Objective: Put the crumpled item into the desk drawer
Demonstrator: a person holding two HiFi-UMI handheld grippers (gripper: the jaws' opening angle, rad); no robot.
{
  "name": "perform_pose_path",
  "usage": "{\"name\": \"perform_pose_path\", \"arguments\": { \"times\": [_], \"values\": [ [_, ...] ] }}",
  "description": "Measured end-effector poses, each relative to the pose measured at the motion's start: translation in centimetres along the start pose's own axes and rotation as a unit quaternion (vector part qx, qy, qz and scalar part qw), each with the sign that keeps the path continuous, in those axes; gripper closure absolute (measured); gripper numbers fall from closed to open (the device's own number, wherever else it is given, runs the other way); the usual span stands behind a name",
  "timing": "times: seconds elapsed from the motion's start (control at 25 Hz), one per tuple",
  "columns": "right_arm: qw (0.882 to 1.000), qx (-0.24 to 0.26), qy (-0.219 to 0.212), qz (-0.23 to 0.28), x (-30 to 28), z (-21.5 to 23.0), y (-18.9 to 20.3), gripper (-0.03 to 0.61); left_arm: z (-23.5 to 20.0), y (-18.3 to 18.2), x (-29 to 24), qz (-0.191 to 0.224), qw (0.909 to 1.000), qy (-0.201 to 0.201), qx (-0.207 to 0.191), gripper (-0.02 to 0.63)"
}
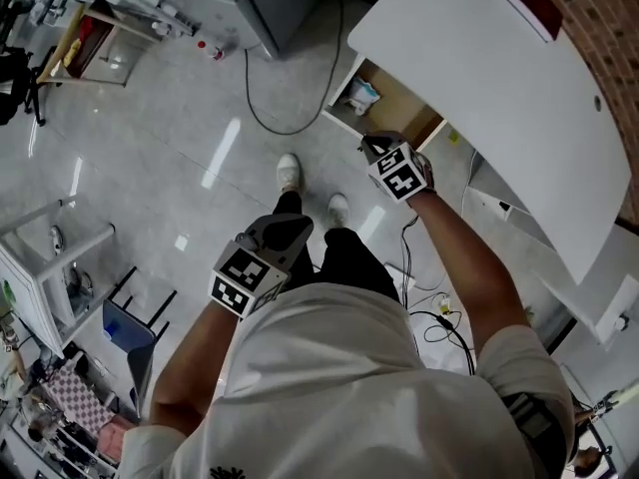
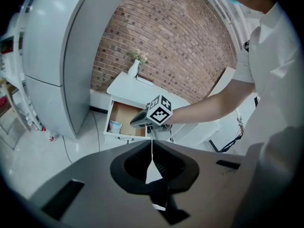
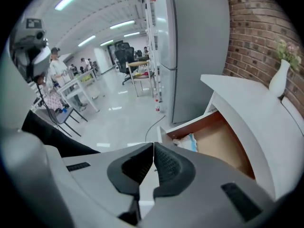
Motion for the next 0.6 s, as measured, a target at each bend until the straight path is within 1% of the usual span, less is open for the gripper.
{"name": "perform_pose_path", "arguments": {
  "times": [0.08,0.32,0.6],
  "values": [
    [1.000,-0.015,-0.016,0.015,2.8,-2.5,0.9,0.549,1.8,0.2,0.5,0.004,0.9999,-0.012,0.000,0.589],
    [0.998,-0.035,-0.045,0.038,9.8,-8.4,3.9,0.549,5.9,0.0,2.9,0.014,0.9990,-0.043,-0.004,0.589],
    [0.993,-0.068,-0.068,0.072,16.1,-14.7,5.3,0.549,8.7,-0.8,5.1,0.027,0.9985,-0.046,-0.010,0.589]
  ]
}}
Point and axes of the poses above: the fingertips, and each gripper's own axes: x backward along the fingers, z to its right, y out of its underside, the point moved 3 cm from there along x, backward along the fingers, and after that the axes turned 7 degrees about -y, right-handed, at the moved point
